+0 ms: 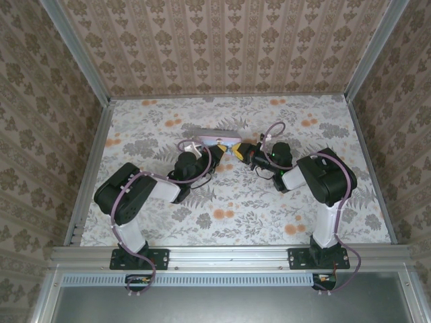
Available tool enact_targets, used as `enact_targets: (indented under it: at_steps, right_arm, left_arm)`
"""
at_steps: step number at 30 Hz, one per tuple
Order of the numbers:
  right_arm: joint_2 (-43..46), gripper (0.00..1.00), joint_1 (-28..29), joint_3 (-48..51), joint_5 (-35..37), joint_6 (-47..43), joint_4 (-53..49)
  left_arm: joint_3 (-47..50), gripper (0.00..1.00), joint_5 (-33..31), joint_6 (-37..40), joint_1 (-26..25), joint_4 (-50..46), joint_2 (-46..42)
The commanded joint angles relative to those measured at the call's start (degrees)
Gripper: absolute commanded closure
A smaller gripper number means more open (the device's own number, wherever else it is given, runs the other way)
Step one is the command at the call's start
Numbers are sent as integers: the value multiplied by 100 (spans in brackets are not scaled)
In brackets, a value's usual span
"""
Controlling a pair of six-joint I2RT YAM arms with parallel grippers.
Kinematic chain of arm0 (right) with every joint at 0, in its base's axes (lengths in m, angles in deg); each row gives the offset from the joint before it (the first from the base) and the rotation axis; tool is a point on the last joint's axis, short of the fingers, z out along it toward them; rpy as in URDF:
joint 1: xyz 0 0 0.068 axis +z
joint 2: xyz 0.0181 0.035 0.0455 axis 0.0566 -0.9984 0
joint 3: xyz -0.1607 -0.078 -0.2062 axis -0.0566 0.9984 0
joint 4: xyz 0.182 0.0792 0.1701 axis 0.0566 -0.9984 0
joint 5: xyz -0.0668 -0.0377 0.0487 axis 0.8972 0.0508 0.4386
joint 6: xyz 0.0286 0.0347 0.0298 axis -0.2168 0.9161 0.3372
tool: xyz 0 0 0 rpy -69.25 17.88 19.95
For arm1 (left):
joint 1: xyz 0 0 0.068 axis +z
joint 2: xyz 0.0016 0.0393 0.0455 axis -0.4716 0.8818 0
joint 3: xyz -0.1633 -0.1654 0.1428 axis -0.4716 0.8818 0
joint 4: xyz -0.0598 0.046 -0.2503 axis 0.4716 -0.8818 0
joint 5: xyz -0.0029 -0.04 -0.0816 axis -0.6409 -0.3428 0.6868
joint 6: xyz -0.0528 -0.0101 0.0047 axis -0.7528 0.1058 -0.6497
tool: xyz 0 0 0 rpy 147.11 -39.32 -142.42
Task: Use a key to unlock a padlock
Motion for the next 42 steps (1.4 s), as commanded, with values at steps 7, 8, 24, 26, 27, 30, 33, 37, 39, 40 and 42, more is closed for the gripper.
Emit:
enact_targets:
  at_steps: [7, 8, 24, 26, 27, 30, 33, 37, 39, 40, 42]
  right_arm:
    - [287, 100, 435, 69, 9, -181, 37]
    - [305, 100, 478, 85, 26, -181, 34]
    - [983, 100, 656, -122, -129, -924, -481]
    - [1108, 100, 636, -159, -195, -1063, -621]
    - [1151, 100, 597, -160, -199, -1098, -636]
    - [1134, 100, 411, -162, -165, -1072, -633]
    - [920, 100, 326, -296, -252, -840, -431]
    - [704, 100, 327, -429, -277, -708, -326]
    - [647, 100, 296, -486, -311, -737, -378]
    - [643, 100, 270, -507, -305, -767, -439]
    - [576, 100, 309, -637, -347, -770, -514]
  left_arm:
    - [-303, 100, 1439, -175, -559, 867, -62]
    - [-321, 100, 1422, -175, -557, 867, -41]
    - [-277, 100, 1422, -160, -555, 867, 36]
    - [-264, 100, 1431, -149, -550, 867, 48]
    - [-262, 100, 1442, -133, -565, 867, 53]
    - [-250, 100, 1515, -106, -563, 867, 80]
    - [-227, 100, 1607, -77, -565, 867, 88]
    - [-240, 100, 1782, -43, -565, 867, 79]
    - [-262, 100, 1915, -31, -565, 867, 83]
    - [-288, 100, 2006, -24, -565, 867, 87]
    - [-373, 100, 2247, -47, -589, 850, 151]
